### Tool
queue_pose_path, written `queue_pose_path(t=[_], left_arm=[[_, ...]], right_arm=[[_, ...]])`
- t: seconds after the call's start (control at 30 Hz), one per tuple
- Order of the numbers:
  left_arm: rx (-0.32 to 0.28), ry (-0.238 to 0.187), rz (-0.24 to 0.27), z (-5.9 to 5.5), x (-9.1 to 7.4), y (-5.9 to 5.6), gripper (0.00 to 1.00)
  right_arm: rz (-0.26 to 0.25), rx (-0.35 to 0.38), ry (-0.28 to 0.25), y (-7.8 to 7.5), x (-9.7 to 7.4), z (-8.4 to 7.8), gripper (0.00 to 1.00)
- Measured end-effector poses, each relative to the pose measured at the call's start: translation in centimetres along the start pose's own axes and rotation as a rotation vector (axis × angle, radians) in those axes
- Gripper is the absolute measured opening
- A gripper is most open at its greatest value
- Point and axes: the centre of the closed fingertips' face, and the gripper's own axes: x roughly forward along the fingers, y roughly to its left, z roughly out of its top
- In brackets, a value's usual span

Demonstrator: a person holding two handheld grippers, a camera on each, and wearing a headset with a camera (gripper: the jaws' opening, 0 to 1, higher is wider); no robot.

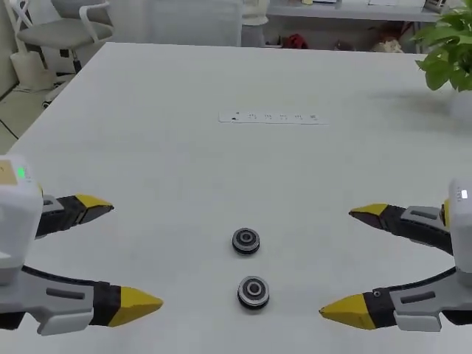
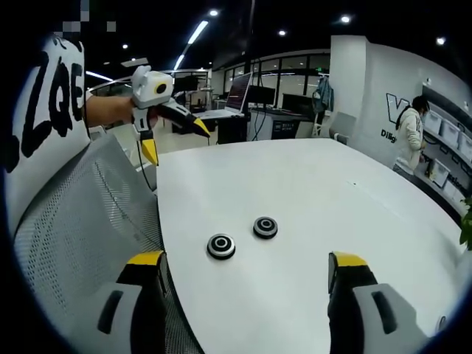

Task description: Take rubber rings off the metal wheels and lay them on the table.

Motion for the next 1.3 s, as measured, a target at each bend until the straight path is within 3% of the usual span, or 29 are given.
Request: queue_pose_path(t=[0.67, 1.3], left_arm=[[0.047, -0.002, -0.005, 1.2, 0.3, 0.4, 0.83], [0.086, -0.003, -0.033, 2.2, 1.7, 0.9, 0.83]], right_arm=[[-0.006, -0.043, -0.005, -0.8, -0.1, 0.7, 0.86], [0.056, -0.098, 0.002, -0.9, 1.5, 1.4, 0.83]])
